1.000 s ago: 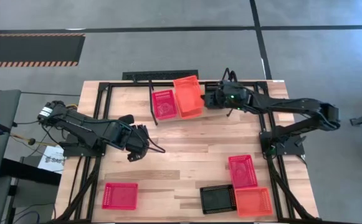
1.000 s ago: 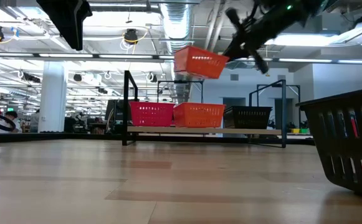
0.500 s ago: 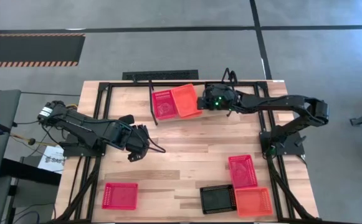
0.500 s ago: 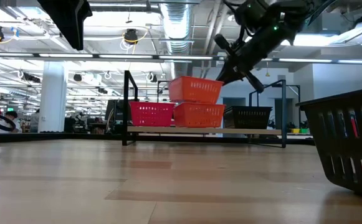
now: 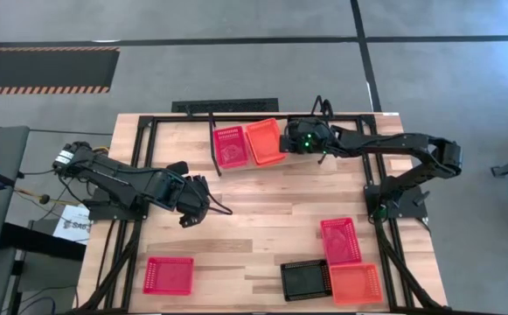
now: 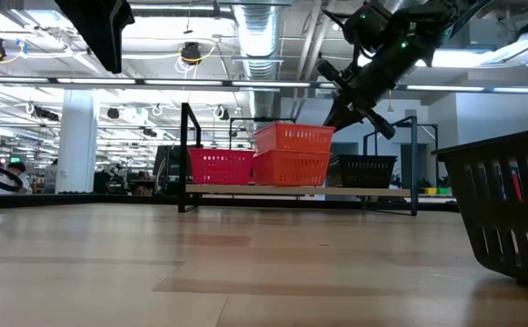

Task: Stack baskets on shelf by color
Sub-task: Stack the left orange bin into the orange bin on the shelf

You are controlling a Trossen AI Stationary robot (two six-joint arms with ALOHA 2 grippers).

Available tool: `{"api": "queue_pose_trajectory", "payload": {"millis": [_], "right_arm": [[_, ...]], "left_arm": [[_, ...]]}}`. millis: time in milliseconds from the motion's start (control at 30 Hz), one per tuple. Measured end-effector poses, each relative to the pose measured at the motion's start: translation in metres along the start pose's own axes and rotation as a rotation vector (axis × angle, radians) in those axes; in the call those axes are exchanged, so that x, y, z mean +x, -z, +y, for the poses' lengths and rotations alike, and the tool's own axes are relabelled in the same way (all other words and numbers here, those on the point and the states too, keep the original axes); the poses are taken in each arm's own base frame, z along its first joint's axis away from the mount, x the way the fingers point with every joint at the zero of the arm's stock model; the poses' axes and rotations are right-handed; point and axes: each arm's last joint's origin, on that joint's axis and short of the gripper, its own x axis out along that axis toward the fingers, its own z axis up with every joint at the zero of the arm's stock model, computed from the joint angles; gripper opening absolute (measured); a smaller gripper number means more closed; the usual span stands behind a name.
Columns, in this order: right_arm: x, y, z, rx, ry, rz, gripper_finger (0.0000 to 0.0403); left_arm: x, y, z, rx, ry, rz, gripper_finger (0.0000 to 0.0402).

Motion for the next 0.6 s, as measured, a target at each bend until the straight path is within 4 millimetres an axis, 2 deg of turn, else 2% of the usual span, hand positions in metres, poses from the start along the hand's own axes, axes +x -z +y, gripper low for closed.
{"api": "queue_pose_trajectory", "payload": {"millis": [333, 600], "right_arm": [[-0.0003, 0.0025, 0.0018, -0.035, -0.015, 0.02, 0.0006], [-0.0005, 0.0037, 0.0042, -0.05, -0.033, 0.02, 0.0066]], "left_arm": [[0.0, 0.0, 0.0001, 0.0, 0.0, 0.0, 0.0141], [-0.0001, 0.0, 0.0001, -0.001, 0.0, 0.0, 0.0141]]}}
